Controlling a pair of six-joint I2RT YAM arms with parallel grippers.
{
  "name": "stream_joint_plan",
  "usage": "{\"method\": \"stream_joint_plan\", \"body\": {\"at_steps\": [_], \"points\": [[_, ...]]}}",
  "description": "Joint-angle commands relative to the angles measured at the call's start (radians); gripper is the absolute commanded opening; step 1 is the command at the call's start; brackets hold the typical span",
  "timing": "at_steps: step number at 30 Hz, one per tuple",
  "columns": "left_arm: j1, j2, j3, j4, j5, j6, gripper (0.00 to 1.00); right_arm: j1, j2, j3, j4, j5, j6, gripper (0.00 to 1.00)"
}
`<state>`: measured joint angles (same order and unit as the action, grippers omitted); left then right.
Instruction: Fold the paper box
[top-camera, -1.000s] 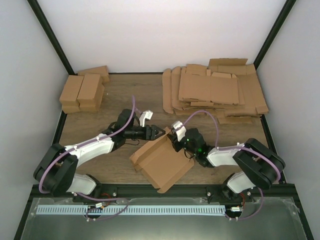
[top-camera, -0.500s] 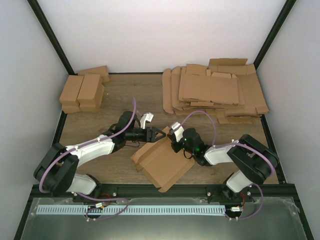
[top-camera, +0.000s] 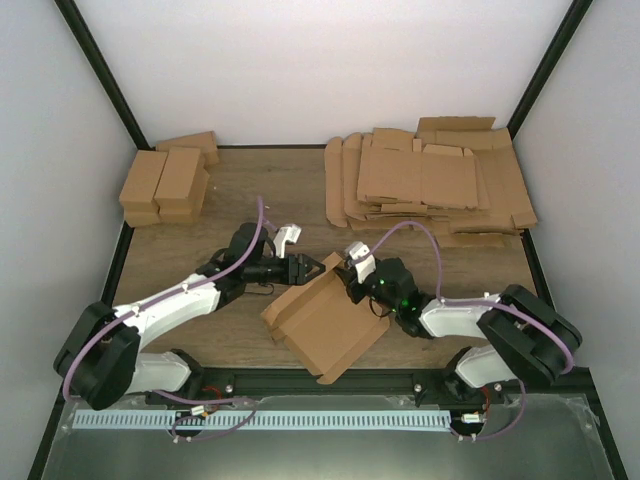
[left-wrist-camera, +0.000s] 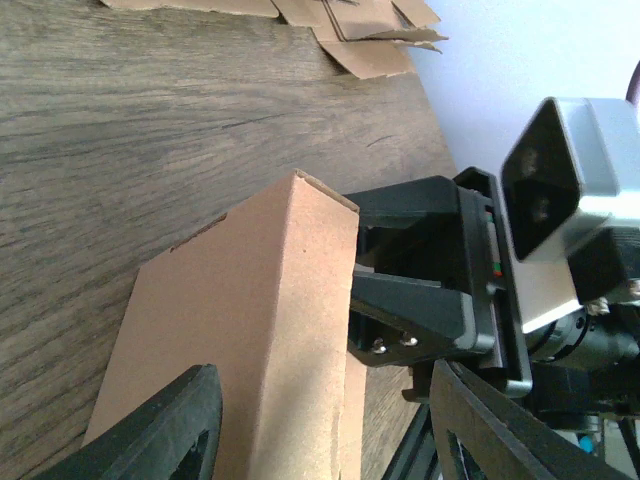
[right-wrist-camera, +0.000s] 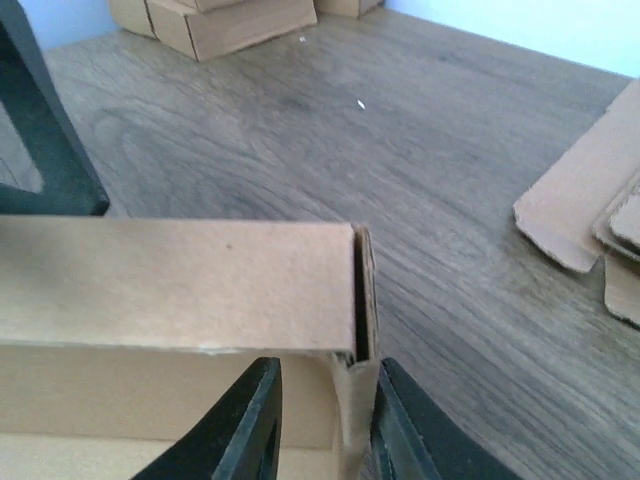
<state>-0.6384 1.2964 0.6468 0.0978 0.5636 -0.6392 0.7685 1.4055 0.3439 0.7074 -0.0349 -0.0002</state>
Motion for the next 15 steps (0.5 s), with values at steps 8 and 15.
{"method": "stream_joint_plan", "body": {"at_steps": [8, 15], "points": [[-0.004, 0.001, 0.052, -0.090, -0.008, 0.034, 0.55, 0.005, -0.011, -0.009, 0.158, -0.031, -0.023, 0.19], [-0.004, 0.040, 0.049, -0.075, 0.000, 0.041, 0.52, 0.005, 0.034, 0.013, 0.220, -0.027, 0.010, 0.04]]}}
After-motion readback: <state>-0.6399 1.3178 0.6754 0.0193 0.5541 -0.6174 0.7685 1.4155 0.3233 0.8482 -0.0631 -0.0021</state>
